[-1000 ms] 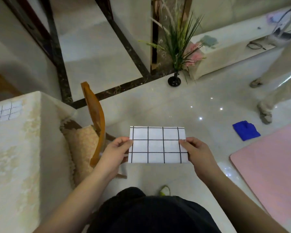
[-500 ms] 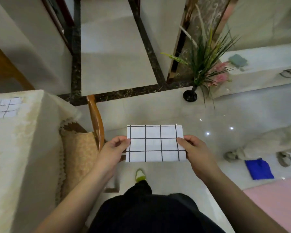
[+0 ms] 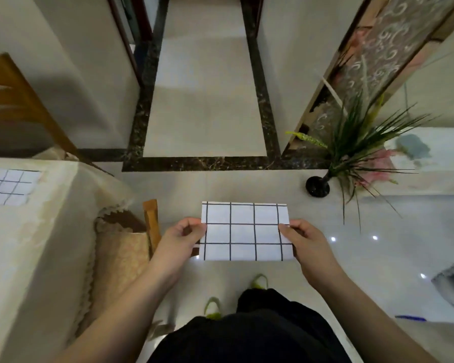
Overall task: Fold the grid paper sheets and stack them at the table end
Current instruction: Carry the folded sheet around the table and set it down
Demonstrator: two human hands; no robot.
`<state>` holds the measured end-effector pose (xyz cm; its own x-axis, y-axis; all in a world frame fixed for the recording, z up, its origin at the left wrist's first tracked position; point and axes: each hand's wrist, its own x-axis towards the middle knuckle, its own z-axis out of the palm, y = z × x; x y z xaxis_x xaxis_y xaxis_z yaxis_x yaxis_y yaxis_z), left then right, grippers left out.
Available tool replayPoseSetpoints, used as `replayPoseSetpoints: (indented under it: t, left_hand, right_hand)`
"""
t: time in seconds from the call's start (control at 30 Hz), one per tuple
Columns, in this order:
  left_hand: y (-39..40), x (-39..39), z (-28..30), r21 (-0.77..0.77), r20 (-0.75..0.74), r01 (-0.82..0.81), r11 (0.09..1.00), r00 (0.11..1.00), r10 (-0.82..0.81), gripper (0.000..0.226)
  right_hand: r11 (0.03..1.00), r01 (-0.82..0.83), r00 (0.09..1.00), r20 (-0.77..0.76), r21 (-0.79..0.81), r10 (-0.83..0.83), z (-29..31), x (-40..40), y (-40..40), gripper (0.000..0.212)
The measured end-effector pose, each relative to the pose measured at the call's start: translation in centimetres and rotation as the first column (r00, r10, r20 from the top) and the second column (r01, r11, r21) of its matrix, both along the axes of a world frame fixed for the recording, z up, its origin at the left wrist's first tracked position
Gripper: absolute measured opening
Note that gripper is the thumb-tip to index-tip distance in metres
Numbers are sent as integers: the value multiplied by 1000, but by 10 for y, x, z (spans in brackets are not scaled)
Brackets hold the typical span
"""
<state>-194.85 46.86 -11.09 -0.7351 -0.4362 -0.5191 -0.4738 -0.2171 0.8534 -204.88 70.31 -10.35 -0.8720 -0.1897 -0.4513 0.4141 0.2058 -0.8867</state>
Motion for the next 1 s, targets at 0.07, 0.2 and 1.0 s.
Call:
replayPoseSetpoints:
  t: [0.07, 0.2, 1.0]
  left_hand:
    - [-4, -22, -1, -3, 2, -9, 1000, 1000, 9, 13]
    - [-8, -73, 1, -29, 28, -46, 999, 999, 46, 13]
    - [-162, -240, 5, 118, 18, -640, 760, 766, 642, 12]
  right_hand:
    - [999, -33, 999, -8, -7, 33, -1, -31, -8, 8]
    - [994, -102, 995, -15, -47, 102, -6, -101, -23, 9]
    - [815, -578, 810, 89, -47, 580, -11, -353, -268, 16]
